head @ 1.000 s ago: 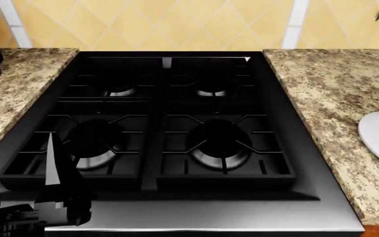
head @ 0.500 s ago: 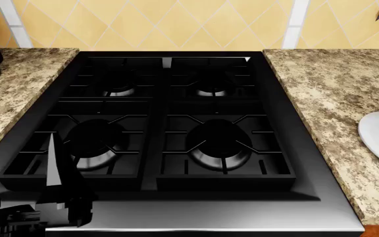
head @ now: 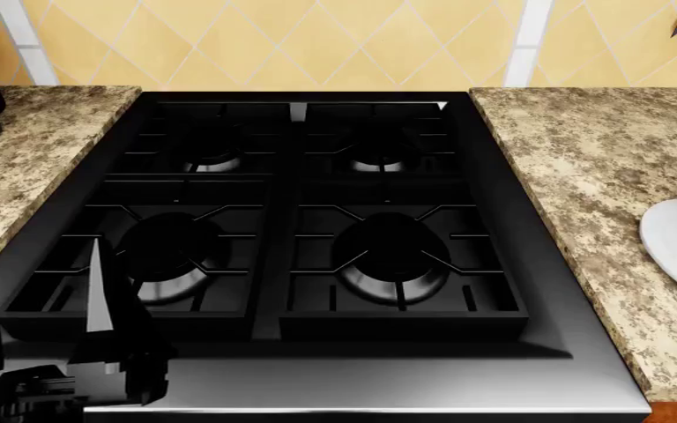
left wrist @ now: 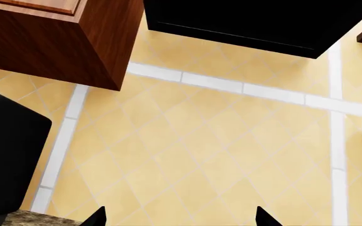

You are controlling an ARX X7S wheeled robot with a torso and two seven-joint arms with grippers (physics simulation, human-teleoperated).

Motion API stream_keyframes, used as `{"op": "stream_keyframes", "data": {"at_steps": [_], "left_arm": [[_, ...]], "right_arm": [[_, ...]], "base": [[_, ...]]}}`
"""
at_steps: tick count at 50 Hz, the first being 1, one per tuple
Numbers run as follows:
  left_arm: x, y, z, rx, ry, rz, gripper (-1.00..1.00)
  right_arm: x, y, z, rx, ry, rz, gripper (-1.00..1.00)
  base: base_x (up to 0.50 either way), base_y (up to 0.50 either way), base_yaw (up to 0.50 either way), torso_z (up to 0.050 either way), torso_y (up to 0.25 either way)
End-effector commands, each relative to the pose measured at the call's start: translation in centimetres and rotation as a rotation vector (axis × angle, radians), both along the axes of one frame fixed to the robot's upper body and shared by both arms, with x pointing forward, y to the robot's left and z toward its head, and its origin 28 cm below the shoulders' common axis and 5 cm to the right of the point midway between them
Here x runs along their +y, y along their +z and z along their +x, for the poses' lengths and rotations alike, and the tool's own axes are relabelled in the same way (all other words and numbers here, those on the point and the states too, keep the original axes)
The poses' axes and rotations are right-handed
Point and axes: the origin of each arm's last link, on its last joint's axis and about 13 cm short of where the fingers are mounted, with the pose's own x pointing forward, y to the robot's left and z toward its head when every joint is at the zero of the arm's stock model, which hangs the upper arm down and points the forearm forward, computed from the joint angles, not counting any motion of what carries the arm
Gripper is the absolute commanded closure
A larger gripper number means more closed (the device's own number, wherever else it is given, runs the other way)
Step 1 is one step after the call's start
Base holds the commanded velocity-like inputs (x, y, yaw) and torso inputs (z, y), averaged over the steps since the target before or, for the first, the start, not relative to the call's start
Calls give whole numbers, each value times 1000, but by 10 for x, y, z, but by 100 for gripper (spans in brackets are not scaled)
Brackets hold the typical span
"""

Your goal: Pick up the pan and dump the vegetables in it onto the plate. Then return the pan to the stove.

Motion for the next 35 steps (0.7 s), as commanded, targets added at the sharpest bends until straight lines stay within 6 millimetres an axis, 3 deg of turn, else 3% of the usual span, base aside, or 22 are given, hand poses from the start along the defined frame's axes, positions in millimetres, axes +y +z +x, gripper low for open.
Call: {"op": "stream_keyframes", "data": {"at_steps": [1,35], "left_arm": [[0,-1,0,1,0,1,-100],[-1,0,0,0,0,3,-100]], "right_arm": [[1,13,4,-46,-8,-138,100],[3,19,10,35,17,-357,100]], "base": [[0,0,0,0,0],[0,0,0,0,1]]}}
